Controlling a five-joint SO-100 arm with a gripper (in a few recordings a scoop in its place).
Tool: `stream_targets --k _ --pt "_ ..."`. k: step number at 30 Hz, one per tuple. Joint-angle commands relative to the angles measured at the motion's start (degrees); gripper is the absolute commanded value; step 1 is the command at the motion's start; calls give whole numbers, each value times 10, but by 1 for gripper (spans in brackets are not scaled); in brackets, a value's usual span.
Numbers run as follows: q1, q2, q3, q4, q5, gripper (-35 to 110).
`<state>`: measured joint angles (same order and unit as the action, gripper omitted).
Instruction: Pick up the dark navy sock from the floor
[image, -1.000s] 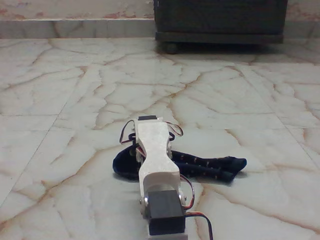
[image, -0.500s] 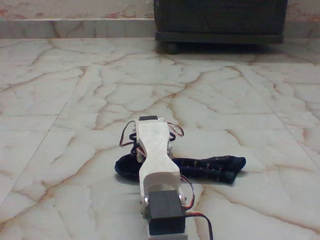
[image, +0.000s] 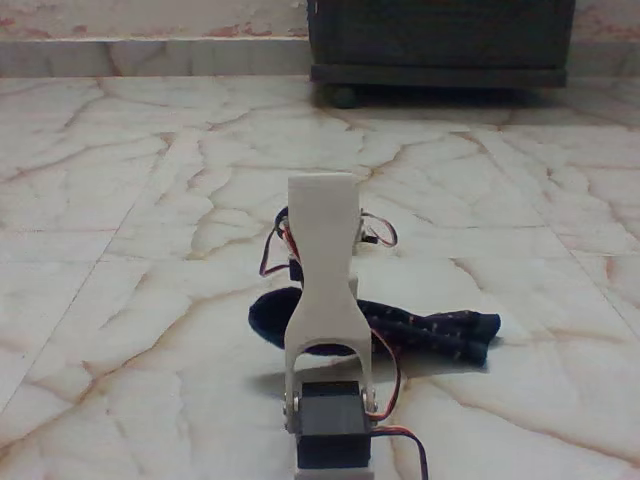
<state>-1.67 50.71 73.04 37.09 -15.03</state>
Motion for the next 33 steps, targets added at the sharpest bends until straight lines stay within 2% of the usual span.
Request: stream_targets --k 1,8,15,17,26,31,33 --pt "11 113 98 -62 -57 0" --pt "32 359 375 -156 -107 0" --pt "41 467 451 -147 -123 0" --pt "54 497 502 -200 -139 0" --pt "98 685 703 -259 -326 0" --pt "105 786 815 -350 -416 0" --pt "113 818 868 -418 -450 0"
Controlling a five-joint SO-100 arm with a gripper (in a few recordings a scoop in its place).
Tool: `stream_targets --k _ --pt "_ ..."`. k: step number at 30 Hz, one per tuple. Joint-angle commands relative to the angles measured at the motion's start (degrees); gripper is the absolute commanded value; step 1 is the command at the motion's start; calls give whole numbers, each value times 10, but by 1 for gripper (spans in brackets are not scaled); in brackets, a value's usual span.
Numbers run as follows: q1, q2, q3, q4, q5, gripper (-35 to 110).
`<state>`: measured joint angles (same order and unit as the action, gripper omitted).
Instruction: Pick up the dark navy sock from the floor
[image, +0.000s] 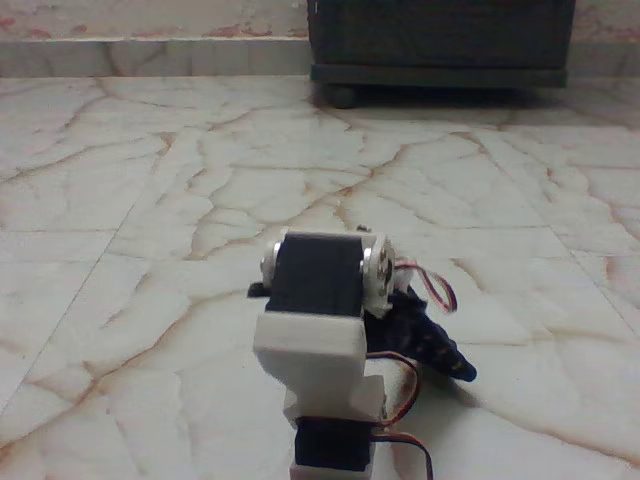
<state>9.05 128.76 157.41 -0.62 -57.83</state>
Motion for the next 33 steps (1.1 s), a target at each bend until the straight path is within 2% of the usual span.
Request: stream_targets --k 1,4,7,22,26,33 --pt "4 70 44 -54 -26 0" --pt "12 103 68 -78 -75 0" --pt "25 111 87 -164 -113 0" --pt "27 113 192 -449 -273 0" --pt "27 111 192 -452 -364 0" --pt "25 108 192 -440 -360 0"
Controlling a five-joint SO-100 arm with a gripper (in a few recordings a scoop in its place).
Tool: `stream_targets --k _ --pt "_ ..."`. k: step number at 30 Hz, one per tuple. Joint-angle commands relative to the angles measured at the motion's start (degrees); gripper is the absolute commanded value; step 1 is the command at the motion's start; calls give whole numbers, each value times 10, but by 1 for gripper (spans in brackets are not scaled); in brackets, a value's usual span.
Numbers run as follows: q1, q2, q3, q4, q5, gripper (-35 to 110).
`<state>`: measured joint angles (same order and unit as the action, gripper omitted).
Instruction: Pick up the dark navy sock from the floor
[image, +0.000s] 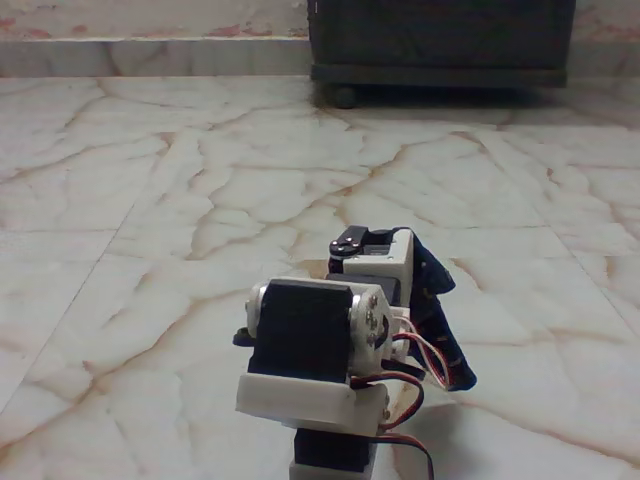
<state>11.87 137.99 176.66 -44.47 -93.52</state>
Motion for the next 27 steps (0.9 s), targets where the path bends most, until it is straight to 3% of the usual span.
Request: stream_targets --k 1,27 --pt "-1 16 -1 -4 -3 0" --pt "-13 19 0 -40 48 0"
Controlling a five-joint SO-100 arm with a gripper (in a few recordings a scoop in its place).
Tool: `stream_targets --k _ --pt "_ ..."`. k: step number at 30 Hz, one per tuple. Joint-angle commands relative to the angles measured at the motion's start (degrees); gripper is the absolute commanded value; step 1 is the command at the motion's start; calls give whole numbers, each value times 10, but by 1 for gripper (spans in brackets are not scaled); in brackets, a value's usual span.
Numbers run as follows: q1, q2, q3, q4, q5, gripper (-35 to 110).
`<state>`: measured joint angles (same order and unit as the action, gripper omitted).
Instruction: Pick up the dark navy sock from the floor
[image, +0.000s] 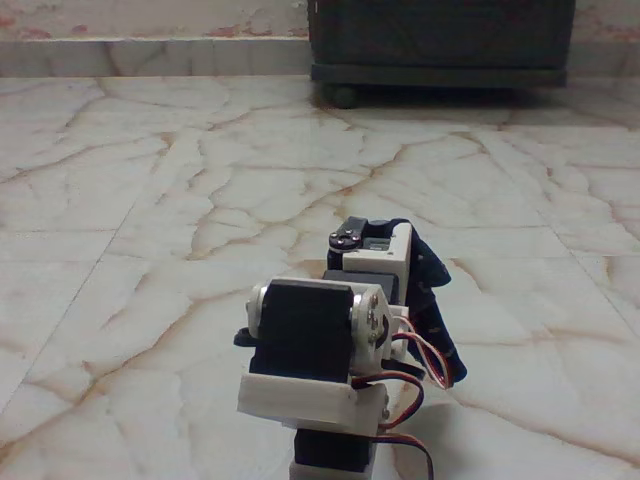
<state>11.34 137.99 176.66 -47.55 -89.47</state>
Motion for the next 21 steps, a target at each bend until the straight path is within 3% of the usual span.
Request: stream_targets --k 1,21 --pt "-8 19 0 -9 7 0" --pt "-32 19 0 -30 31 0"
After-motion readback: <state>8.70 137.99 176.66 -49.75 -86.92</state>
